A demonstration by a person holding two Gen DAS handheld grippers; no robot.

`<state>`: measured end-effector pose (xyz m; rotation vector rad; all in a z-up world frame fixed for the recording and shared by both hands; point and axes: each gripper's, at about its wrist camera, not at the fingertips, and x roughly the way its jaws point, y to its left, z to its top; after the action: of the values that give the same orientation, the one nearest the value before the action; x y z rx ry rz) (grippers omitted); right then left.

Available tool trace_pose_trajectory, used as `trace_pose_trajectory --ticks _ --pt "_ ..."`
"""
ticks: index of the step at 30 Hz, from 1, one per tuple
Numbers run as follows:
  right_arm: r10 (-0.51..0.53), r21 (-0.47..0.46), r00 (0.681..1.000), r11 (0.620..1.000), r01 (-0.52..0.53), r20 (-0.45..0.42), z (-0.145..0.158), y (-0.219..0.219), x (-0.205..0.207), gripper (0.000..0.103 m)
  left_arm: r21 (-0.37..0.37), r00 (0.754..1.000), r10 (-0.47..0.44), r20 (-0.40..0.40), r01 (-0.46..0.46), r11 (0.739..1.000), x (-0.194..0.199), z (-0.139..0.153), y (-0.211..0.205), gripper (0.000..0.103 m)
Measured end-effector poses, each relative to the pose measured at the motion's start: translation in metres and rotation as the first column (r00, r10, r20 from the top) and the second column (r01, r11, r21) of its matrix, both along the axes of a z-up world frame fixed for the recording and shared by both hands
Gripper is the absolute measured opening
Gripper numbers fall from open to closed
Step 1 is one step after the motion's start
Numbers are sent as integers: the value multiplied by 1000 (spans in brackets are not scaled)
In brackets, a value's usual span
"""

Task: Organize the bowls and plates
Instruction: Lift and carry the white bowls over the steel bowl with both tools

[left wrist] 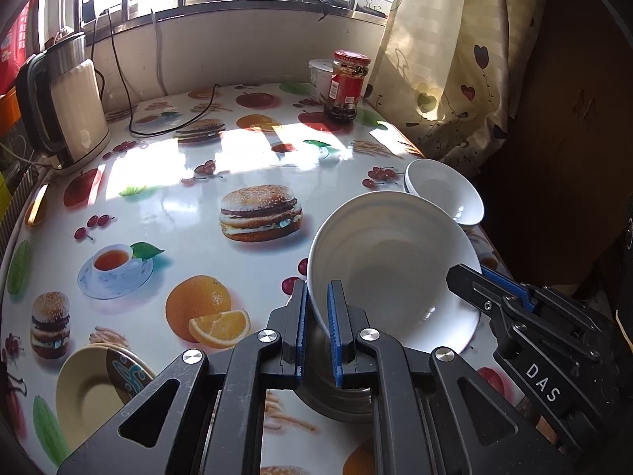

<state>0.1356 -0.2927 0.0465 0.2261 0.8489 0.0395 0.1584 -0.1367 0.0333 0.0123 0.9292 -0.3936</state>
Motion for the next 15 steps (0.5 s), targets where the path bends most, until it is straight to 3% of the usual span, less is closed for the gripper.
trace_pose_trajectory --ticks 15 --pt "0 6 1000 1000 0 -31 -14 2 -12 14 23 999 -7 -34 8 1000 -11 -14 0 10"
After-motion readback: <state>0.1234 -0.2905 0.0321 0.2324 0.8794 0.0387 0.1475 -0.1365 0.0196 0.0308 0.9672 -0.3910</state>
